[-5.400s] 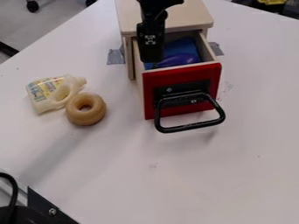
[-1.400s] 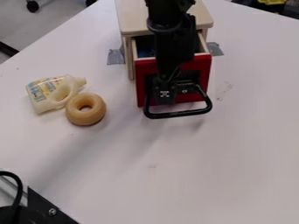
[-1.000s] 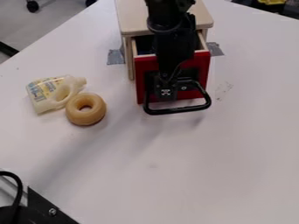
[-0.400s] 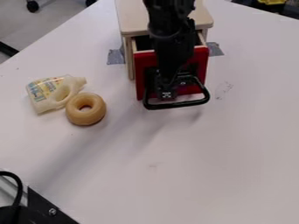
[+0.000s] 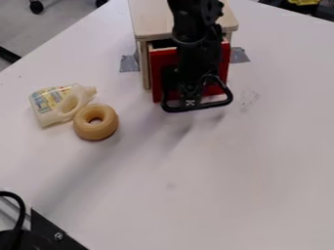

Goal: Close the drawer

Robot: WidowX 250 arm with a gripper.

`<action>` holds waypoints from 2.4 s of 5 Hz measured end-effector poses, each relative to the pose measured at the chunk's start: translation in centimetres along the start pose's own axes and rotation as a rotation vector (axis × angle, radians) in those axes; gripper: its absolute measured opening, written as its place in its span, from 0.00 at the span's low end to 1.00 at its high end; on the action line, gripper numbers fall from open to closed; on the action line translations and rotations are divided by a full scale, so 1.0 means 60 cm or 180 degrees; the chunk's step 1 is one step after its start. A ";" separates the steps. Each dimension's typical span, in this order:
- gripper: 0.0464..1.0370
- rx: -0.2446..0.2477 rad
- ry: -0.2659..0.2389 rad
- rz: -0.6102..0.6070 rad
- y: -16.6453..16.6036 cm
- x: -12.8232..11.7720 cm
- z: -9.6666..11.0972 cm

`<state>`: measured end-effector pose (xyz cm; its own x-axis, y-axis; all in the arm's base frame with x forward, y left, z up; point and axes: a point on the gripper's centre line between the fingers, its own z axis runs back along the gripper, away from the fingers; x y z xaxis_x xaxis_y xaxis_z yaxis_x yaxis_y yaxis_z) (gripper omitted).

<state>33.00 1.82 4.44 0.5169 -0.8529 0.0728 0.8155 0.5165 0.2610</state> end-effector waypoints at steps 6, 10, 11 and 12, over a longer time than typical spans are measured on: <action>0.96 -0.0097 0.0100 0.0150 0.034 0.008 -0.013; 0.96 -0.0327 -0.0163 0.0122 -0.011 0.021 0.066; 0.96 -0.0433 -0.0223 0.0107 -0.017 0.026 0.086; 0.96 -0.0640 -0.0269 0.0101 -0.032 0.026 0.126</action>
<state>30.25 -1.07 11.30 0.5264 -0.8349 0.1606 0.8391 0.5407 0.0607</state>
